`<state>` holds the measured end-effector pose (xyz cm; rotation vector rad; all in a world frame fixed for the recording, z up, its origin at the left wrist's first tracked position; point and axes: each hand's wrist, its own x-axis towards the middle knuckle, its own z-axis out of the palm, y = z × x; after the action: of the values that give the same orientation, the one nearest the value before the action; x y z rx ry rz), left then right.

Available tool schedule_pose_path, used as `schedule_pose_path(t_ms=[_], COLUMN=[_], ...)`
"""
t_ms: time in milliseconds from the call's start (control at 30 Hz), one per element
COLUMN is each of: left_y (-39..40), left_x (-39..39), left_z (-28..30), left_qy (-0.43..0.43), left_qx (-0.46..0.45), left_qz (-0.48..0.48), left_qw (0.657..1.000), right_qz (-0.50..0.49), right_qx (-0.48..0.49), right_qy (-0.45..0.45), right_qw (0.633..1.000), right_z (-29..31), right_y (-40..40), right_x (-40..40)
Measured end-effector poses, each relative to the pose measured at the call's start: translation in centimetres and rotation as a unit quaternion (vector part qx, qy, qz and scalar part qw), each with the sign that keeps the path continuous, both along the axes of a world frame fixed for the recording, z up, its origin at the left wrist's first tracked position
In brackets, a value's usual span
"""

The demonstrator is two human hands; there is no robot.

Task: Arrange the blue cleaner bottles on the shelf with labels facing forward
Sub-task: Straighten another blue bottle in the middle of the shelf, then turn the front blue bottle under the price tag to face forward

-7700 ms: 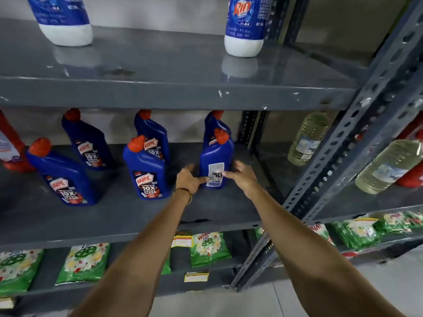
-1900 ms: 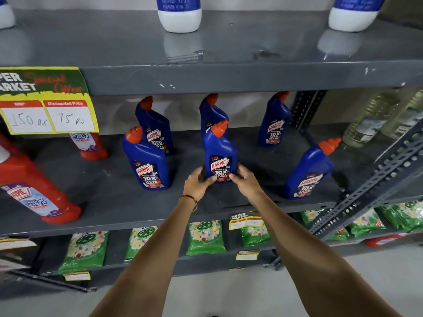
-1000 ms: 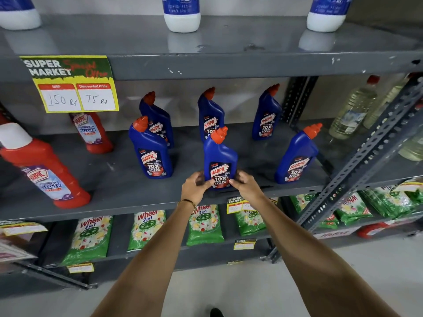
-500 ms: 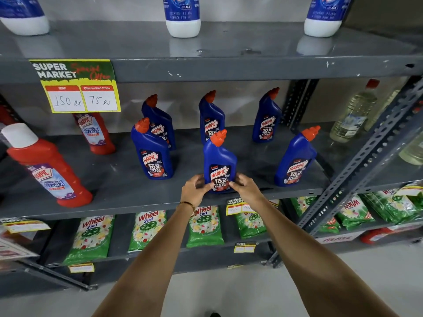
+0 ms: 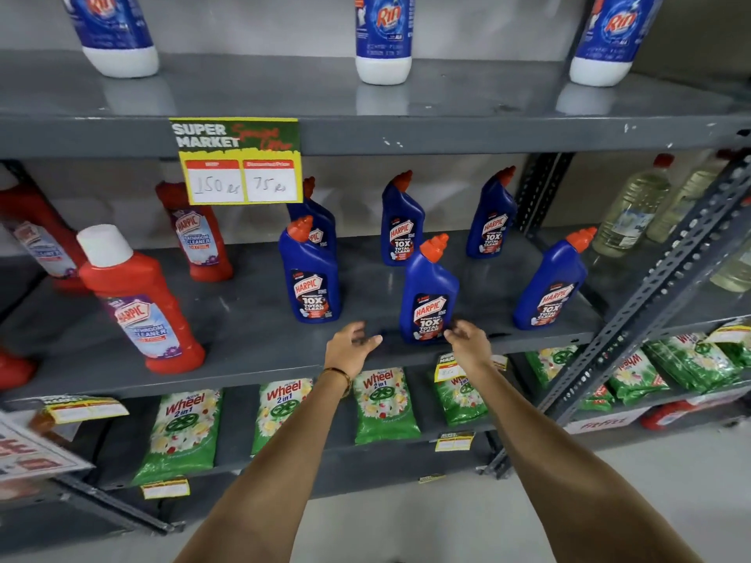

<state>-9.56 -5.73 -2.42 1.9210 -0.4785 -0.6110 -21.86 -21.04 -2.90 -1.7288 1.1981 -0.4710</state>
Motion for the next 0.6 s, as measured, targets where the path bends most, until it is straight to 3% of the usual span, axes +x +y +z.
schedule_pose_path(t_ms=[167,333,600], left_y=[4.6,7.6,8.5], left_x=[2.9,5.3,8.5], left_z=[-0.3,-0.3,-0.1], left_qy=[-0.014,-0.022,-0.010], left_qx=[0.013,0.028,0.024], left_qz=[0.017,0.044,0.070], left_qw=[1.000,0.998,0.997], right_qz=[-0.068,-0.029,-0.052], right_qx=[-0.023,-0.036,-0.094], right_qy=[-0.010,0.014,0.148], right_qw=[0.997,0.999,0.983], right_z=[-0.1,-0.2,0.7], right_y=[5.0,9.1,11.0], right_x=[0.8,3.3,7.1])
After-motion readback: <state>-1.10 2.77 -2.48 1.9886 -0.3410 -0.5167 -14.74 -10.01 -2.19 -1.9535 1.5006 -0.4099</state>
